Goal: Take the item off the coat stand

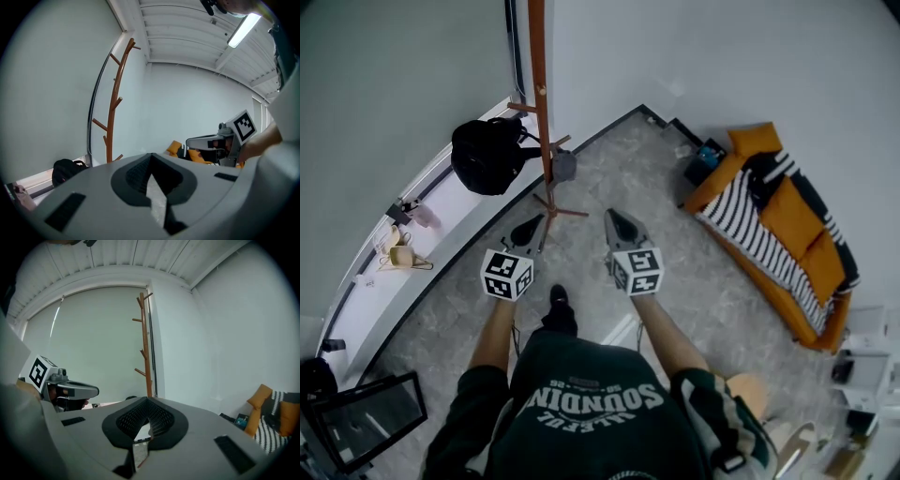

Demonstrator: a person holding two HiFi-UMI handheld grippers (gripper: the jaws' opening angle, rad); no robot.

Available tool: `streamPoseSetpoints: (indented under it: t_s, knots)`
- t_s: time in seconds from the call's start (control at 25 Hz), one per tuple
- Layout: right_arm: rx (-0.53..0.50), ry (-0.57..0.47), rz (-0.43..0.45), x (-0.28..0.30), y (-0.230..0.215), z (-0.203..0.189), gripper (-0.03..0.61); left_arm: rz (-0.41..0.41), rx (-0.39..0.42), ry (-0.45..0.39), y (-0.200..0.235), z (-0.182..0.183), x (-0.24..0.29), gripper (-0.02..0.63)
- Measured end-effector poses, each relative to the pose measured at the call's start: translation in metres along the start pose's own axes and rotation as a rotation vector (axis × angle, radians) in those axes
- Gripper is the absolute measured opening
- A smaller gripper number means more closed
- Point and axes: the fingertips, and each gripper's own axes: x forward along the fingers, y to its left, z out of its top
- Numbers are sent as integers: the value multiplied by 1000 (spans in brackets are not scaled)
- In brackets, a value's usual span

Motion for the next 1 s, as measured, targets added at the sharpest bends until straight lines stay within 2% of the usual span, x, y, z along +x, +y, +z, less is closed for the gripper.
streamPoseSetpoints:
  t_s: [0.4,0.68,1.0]
  knots:
    - [25,5,-14,96,-10,21,-2,-47,0,19,75,16,61,0]
    - [23,-7,0,116,-21,24,-2,-60,0,24,84,23,90,0]
    - [23,7,33,123,-38,27,-2,-26,-11,32,87,28,102,0]
